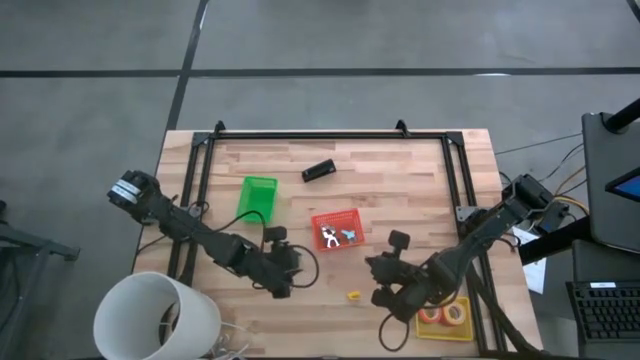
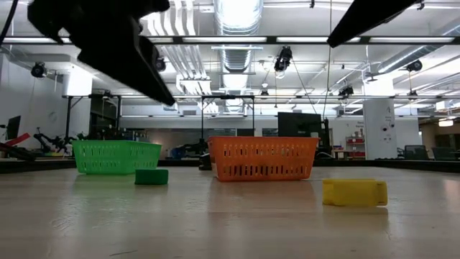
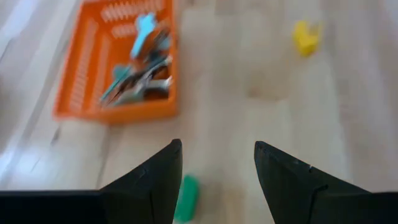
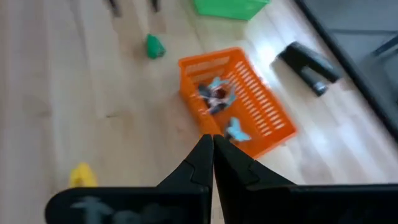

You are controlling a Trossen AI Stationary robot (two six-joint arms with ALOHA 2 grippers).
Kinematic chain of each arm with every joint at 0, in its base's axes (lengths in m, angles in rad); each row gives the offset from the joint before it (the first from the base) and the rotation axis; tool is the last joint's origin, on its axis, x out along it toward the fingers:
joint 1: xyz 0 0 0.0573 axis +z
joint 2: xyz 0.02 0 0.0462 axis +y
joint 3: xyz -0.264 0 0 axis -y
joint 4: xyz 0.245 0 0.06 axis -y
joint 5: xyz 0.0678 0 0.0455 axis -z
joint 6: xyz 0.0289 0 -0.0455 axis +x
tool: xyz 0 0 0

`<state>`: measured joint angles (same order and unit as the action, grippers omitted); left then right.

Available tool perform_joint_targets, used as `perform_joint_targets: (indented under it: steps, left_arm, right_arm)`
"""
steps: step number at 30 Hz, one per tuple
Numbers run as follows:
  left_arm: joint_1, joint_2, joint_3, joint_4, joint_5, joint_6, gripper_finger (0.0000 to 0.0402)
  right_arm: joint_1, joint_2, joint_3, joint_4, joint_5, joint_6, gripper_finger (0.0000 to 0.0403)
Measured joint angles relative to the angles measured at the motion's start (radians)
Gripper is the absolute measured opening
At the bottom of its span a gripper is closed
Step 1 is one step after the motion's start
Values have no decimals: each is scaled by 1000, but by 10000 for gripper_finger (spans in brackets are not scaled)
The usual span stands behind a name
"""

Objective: Pick and place Stapler, Stapler remover, tape
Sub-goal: Put the green stapler into the green bin

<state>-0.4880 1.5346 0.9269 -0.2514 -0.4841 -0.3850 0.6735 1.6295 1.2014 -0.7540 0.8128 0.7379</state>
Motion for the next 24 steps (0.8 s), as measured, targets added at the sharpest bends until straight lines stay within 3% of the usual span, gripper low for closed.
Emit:
perform_joint_targets:
  steps: [6,12,15,24]
  left_arm:
    - [17,1,0,-57,-10,-40,202]
    - [43,-1,0,-94,-1,-10,202]
    - [61,-2,0,-132,55,-6,202]
    - [75,-9,0,-199,79,-7,202]
  right_arm:
    - [-22,-7,-45,156,-41,-143,8]
    - [-81,-79,-139,401,-160,-337,8]
    - [-106,-132,-199,509,-167,-417,8]
    - [-156,-305,-383,716,-213,-455,8]
